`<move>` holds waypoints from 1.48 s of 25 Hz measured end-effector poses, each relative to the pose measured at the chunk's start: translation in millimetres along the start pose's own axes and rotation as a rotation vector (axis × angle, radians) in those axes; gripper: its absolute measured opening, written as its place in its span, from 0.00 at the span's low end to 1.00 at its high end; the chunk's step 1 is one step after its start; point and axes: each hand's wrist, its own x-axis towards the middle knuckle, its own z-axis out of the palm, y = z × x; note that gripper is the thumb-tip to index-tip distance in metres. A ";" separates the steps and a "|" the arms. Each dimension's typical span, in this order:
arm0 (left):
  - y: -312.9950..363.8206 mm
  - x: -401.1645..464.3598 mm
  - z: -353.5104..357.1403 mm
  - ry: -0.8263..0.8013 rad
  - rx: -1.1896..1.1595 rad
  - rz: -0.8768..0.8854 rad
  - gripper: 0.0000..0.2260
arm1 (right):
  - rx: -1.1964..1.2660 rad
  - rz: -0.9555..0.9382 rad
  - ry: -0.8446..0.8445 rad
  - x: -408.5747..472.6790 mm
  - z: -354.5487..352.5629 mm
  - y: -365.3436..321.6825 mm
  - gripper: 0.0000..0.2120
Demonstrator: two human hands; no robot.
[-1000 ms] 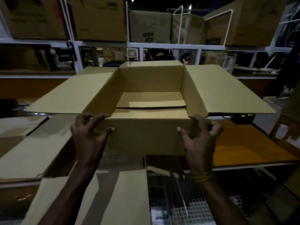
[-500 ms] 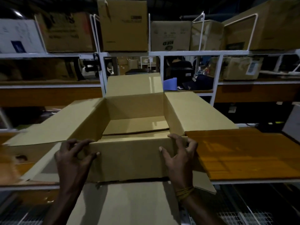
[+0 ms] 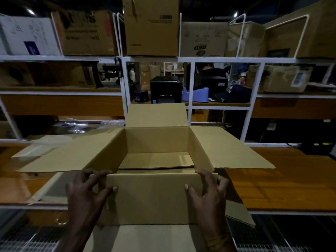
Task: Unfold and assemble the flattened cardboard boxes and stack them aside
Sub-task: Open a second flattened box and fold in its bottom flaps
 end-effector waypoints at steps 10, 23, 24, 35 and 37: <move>5.2 -20.1 -16.1 -0.019 -0.030 0.015 0.27 | -0.001 0.021 -0.021 -20.1 -19.4 1.3 0.28; -4.1 31.5 22.1 0.020 -0.071 0.090 0.19 | 0.014 -0.028 -0.021 26.2 3.6 -3.2 0.22; -5.6 37.9 24.7 0.007 -0.067 0.087 0.19 | 0.012 -0.031 -0.028 29.4 5.7 -5.2 0.21; -3.5 51.3 25.0 -0.369 0.051 -0.060 0.17 | -0.167 0.184 -0.317 45.3 21.6 16.9 0.24; -8.4 41.3 25.7 -0.412 0.060 -0.096 0.17 | -0.190 0.196 -0.334 30.0 21.6 22.0 0.25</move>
